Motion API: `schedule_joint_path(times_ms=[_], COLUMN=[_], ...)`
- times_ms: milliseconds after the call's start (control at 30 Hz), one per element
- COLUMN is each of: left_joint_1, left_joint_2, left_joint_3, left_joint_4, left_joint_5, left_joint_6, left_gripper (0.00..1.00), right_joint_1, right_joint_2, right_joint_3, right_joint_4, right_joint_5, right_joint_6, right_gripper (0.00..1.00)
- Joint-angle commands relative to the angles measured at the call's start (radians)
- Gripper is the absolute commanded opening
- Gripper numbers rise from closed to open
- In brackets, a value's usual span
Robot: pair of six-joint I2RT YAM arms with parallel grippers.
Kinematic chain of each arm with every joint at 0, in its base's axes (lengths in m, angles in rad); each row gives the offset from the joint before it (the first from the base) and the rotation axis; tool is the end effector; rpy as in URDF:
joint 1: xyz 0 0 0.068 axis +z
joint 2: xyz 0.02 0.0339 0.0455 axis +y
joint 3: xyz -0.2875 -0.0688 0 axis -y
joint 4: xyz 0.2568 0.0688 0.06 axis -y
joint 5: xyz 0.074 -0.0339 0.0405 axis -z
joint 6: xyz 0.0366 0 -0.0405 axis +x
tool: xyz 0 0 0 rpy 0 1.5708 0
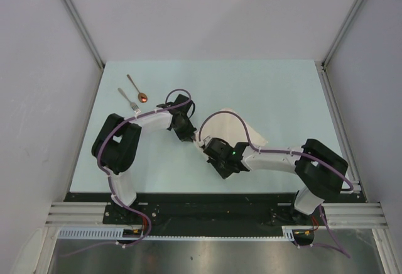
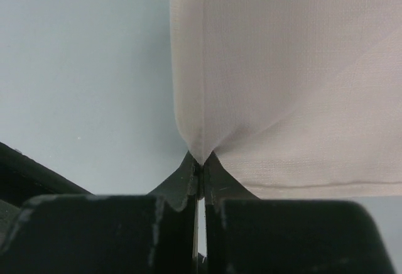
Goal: Fold the napkin into a case and place the utensils inside
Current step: Pick up the upper triangle-folded napkin from the center of the board.
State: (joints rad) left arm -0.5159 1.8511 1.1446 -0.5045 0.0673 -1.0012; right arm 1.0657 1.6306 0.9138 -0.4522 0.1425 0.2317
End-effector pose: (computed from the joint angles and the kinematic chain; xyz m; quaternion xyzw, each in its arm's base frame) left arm 0.3230 -0.1860 0.1653 -0.2304 0.9559 -0.1470 0.1070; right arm 0.1562 0.2717 0.1756 -0.3829 0.8994 0.0647 0.2008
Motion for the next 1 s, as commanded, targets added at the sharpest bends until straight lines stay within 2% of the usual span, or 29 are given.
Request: schedule_joint_path(times_ms=[0, 133, 267, 633, 967], left_joint_1=[-0.004, -0.004, -0.004, 0.033, 0.105], left_joint_2=[0.005, -0.033, -0.069, -0.177, -0.328], left_joint_3=[-0.022, -0.011, -0.005, -0.037, -0.039], left_joint_4=[0.032, 0.037, 0.037, 0.061, 0.015], left_joint_5=[0.016, 0.005, 0.005, 0.049, 0.043], left_joint_6=[0.036, 0.064, 0.075, 0.068, 0.111], left_gripper=[0.0, 0.0, 0.0, 0.0, 0.0], right_joint_1=[0.007, 0.019, 0.011, 0.01, -0.006], right_joint_2=[0.015, -0.073, -0.143, -0.184, -0.229], right_joint_3=[-0.04, 0.0, 0.022, 0.062, 0.074], right_joint_4=[0.03, 0.023, 0.026, 0.033, 0.133], right_joint_5=[0.021, 0.043, -0.013, -0.109, -0.256], right_joint_6=[0.038, 0.05, 0.057, 0.092, 0.178], right_gripper=[0.0, 0.0, 0.0, 0.0, 0.0])
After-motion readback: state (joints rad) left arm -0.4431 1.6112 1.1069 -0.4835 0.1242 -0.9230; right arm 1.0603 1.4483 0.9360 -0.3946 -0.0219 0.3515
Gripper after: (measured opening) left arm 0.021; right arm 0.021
